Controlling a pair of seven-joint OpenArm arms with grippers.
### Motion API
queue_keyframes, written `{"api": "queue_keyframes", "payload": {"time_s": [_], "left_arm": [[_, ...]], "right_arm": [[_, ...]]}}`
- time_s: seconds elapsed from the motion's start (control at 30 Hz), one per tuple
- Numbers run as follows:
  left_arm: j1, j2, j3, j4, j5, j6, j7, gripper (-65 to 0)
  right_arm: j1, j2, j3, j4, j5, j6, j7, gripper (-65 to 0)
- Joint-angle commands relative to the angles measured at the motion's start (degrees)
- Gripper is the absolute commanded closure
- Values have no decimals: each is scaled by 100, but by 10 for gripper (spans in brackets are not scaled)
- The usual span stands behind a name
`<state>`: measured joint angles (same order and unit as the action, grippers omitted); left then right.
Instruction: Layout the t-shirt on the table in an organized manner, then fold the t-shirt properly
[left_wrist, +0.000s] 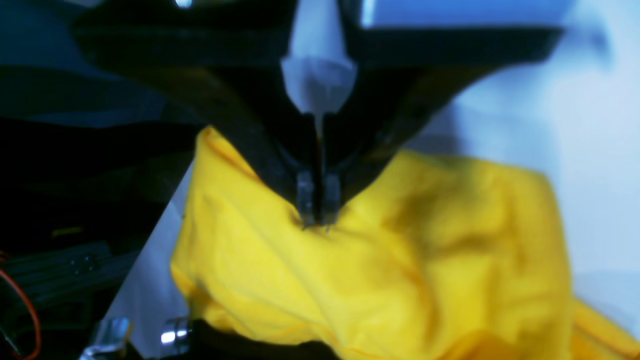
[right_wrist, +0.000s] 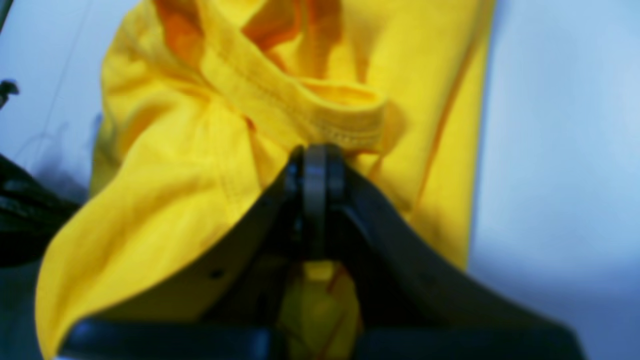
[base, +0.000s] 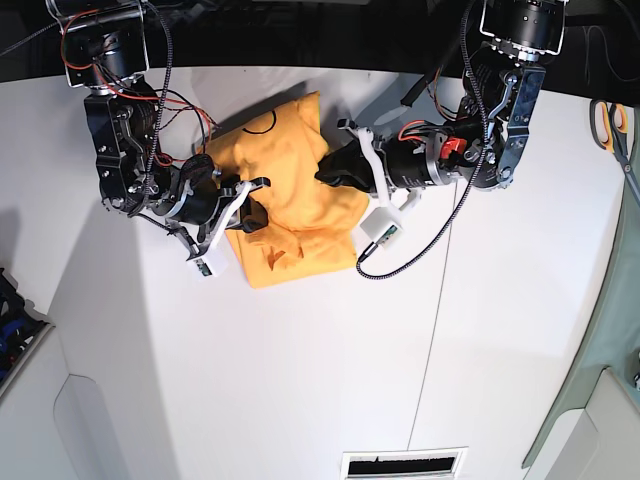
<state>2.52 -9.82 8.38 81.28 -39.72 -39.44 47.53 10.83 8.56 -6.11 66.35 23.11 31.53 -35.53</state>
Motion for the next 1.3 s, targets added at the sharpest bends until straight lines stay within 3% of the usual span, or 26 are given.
{"api": "queue_keyframes", "payload": {"time_s": [0.0, 0.27, 0.5, 0.7, 0.87, 1.07, 1.27], "left_arm": [[-79, -35, -17, 90, -140, -56, -122, -14], [-201, -70, -90, 216, -264, -56, 199, -14], [-87, -195, -382, 881, -778, -56, 756, -13], [251, -485, -389, 879, -833, -56, 682, -13], [433, -470, -396, 595, -358, -56, 109, -13], [262, -120, -389, -46, -68, -56, 4, -14], [-79, 136, -391, -245, 234, -56, 2, -14]], "right_arm": [[76, 15, 11, 33, 26, -24, -52, 0], [85, 13, 107, 1023, 197, -28, -127, 0], [68, 15, 927, 1751, 420, -35, -763, 0], [-455, 114, 1812, 1749, 439, -46, -715, 0], [-1051, 251, 1930, 1659, 415, -4, -455, 0], [-1471, 195, 1873, 1414, 688, 48, -339, 0], [-1661, -142, 1873, 1423, 1029, 153, -549, 0]]}}
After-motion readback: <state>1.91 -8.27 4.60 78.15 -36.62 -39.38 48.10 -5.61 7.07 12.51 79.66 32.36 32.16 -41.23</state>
